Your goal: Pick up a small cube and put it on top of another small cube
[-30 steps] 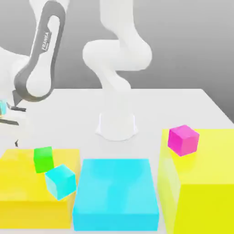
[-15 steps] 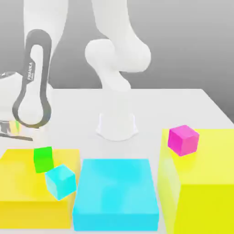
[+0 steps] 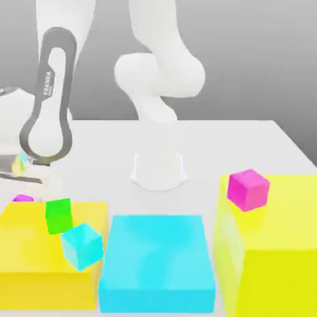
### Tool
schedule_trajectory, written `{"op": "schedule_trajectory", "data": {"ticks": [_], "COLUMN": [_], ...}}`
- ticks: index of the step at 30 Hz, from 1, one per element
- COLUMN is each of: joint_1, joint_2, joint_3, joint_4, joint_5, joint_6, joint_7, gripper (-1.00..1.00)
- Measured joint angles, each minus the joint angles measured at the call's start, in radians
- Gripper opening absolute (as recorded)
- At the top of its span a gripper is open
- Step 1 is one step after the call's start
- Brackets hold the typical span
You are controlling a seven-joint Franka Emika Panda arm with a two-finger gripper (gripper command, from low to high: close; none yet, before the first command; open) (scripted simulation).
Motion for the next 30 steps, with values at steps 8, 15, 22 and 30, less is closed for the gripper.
{"op": "schedule_trajectory", "data": {"ticks": [8,15,22,30], "joint_1": [0.051,0.065,-0.011,0.282], "joint_2": [-0.123,-0.17,-0.185,-0.228], "joint_3": [-0.147,-0.16,0.029,0.253], "joint_4": [-0.019,0.009,0.097,0.205], "joint_5": [-0.393,-0.626,-0.681,-0.707], "joint_6": [-0.044,-0.114,-0.233,-0.38], "joint_7": [0.198,0.172,0.054,-0.192], "gripper": [-1.0,-1.0,-1.0,-1.0]}}
